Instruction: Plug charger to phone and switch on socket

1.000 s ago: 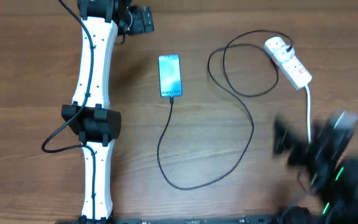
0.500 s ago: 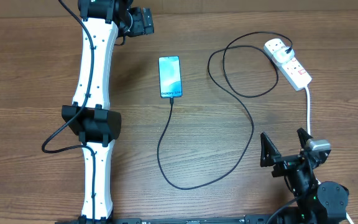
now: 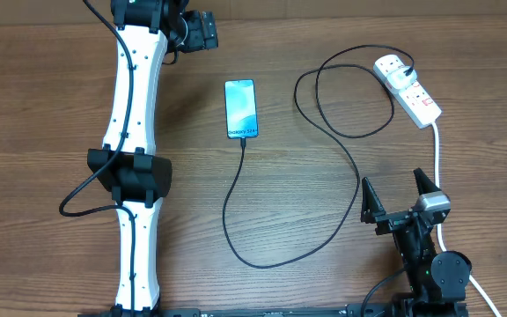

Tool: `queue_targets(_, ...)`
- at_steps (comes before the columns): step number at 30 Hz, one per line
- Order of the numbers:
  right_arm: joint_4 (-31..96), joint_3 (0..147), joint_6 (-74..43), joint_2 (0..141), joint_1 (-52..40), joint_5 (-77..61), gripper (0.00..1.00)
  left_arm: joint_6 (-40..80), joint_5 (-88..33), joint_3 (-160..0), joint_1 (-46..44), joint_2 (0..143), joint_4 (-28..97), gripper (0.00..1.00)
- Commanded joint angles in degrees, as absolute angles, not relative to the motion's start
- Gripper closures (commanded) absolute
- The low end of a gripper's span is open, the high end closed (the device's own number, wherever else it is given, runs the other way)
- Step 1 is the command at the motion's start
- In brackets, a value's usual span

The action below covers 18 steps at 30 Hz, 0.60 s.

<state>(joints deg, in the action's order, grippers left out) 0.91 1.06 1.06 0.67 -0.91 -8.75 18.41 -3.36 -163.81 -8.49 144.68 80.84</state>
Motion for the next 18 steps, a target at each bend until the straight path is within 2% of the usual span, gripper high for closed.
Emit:
queue_targets(1, 2.9, 0.4, 3.5, 0.1, -1.4, -8.5, 0.00, 18.0, -2.8, -164.3, -8.3, 144.2, 80.8, 0.00)
queue_targets(18, 4.2, 0.5, 0.0, 0.2, -1.4, -7.2, 0.00, 18.0, -2.8, -164.3, -8.3, 144.2, 80.8, 0.00)
